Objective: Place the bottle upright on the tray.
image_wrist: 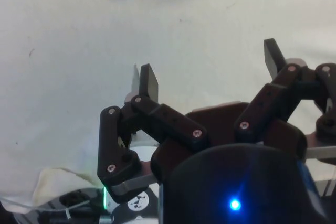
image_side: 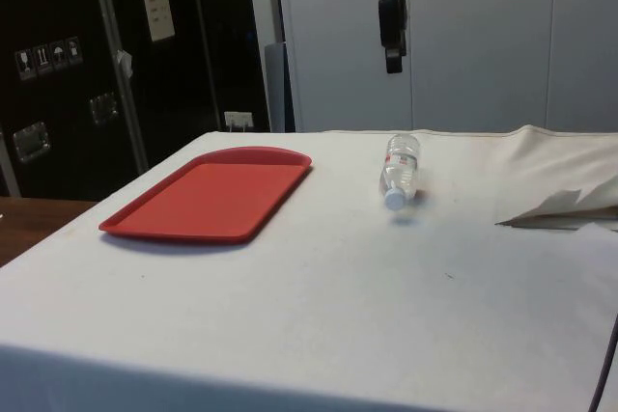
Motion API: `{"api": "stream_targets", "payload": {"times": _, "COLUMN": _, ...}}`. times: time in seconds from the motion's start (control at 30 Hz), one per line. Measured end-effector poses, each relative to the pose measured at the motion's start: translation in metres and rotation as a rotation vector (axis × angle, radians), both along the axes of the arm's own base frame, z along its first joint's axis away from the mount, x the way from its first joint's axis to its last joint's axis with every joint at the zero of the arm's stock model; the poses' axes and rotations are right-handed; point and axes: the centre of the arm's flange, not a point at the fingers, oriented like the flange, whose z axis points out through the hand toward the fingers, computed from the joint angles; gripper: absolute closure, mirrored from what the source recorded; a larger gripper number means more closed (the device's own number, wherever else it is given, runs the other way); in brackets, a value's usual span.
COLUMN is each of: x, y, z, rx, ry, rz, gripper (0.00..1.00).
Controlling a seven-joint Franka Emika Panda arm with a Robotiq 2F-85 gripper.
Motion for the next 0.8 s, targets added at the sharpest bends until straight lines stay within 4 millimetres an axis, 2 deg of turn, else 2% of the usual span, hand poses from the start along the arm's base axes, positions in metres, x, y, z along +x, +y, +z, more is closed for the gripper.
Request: {"api": "stream_targets", "payload": {"times": 0.8, "x": 0.001, "y": -0.004, "z": -0.038, "rx": 0.004, "ry": -0.089, "rz": -0.008, "gripper": 0.00}}
